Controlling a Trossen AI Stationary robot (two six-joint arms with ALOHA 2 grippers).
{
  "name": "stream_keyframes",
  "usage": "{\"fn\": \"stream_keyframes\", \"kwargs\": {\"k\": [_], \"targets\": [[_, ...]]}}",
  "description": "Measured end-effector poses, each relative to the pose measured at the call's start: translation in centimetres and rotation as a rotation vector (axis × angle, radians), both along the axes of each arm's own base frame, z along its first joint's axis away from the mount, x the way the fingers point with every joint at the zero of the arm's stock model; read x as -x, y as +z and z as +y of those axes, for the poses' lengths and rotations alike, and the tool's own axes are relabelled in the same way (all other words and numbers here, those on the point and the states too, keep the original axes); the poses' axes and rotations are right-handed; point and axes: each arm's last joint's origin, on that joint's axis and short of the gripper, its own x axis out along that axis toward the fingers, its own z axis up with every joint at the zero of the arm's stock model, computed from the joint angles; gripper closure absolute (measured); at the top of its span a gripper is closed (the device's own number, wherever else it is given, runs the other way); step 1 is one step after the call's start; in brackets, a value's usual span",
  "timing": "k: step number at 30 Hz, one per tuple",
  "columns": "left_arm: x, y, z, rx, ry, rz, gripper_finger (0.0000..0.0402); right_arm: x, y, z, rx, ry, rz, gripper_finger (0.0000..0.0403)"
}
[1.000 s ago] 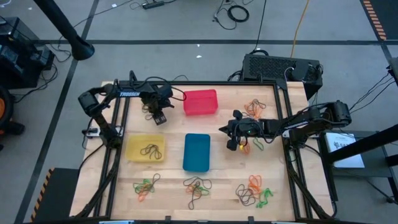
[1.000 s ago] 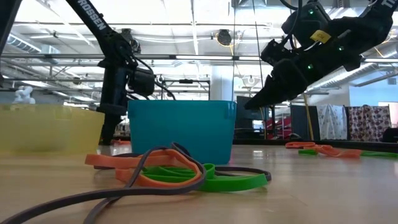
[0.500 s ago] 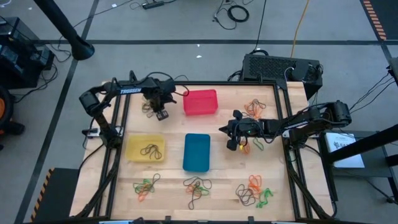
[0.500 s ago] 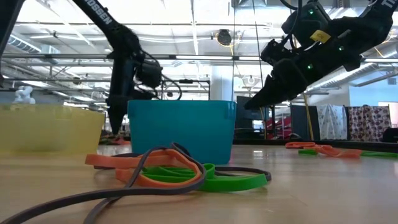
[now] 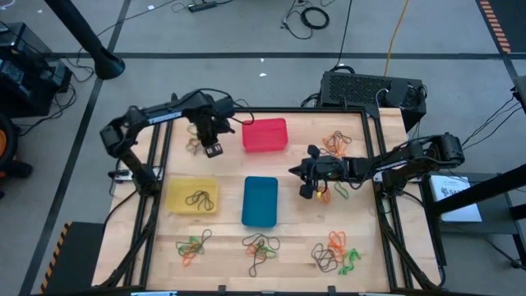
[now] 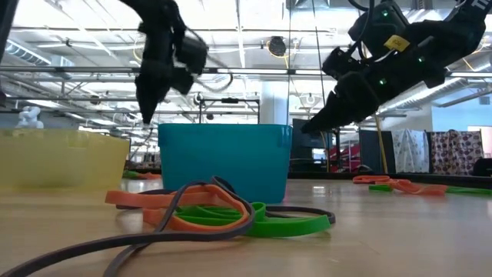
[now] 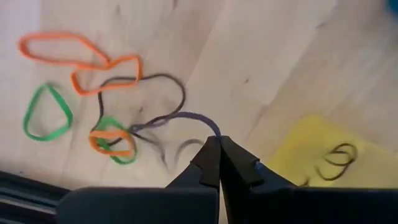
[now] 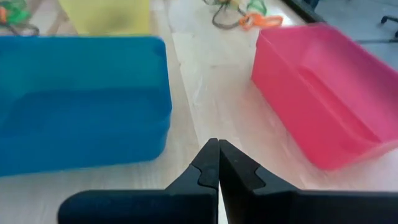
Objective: Sort rubber bands into baskets
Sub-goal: Put the purple rubber band into the yellow bin
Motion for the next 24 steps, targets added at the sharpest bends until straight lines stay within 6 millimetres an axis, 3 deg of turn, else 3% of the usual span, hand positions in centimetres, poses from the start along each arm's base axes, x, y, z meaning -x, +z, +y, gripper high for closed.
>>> {"fn": "stream_keyframes", "kwargs": {"k": [8, 14, 20, 24], "targets": [[2.1, 5.3, -4.5, -0.093, 0.033, -0.198, 0.0400, -0.4, 0.8, 0.2, -0.006, 0.083, -0.090, 0.0403], [4.4, 8.3, -8.0, -0.104, 0.077, -0.314, 0.0400, -0.6, 1.3, 0.2, 0.000, 0.086, -0.140, 0.0403], [5.8, 9.8, -11.5, -0.064, 0.103, -0.393, 0.0400, -0.8, 1.9, 0.2, 0.029, 0.096, -0.199, 0.0403], [5.9, 9.1, -13.6, -0.027, 0.114, -0.370, 0.0400, -0.9, 2.2, 0.2, 0.051, 0.103, -0.233, 0.0403]]}}
